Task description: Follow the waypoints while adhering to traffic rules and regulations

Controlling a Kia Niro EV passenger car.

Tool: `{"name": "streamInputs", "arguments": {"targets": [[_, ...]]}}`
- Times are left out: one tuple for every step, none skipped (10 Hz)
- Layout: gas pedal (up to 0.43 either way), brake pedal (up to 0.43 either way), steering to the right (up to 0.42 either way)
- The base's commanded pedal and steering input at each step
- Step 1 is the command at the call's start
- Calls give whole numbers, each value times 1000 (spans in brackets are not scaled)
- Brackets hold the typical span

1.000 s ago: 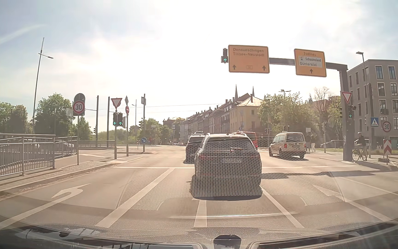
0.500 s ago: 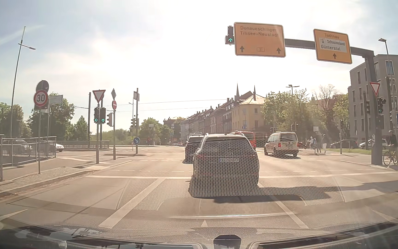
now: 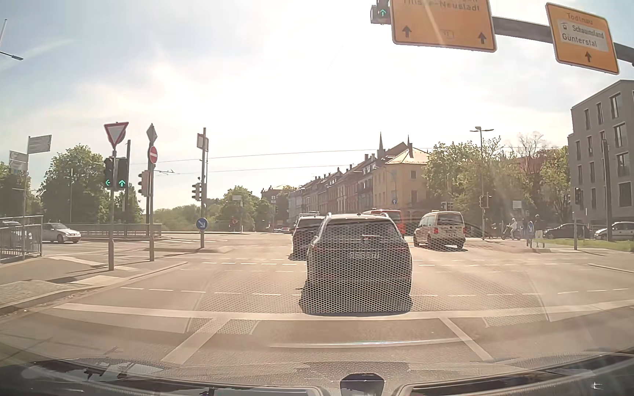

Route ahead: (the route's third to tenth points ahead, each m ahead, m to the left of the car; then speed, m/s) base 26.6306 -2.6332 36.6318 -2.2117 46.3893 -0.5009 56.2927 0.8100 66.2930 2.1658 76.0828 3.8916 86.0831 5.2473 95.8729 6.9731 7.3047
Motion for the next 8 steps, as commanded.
{"name": "streamInputs", "arguments": {"targets": [[118, 0, -5], [110, 0, -5], [110, 0, -5], [110, 0, -5], [110, 0, -5], [110, 0, -6], [110, 0, -6], [110, 0, -8]]}}
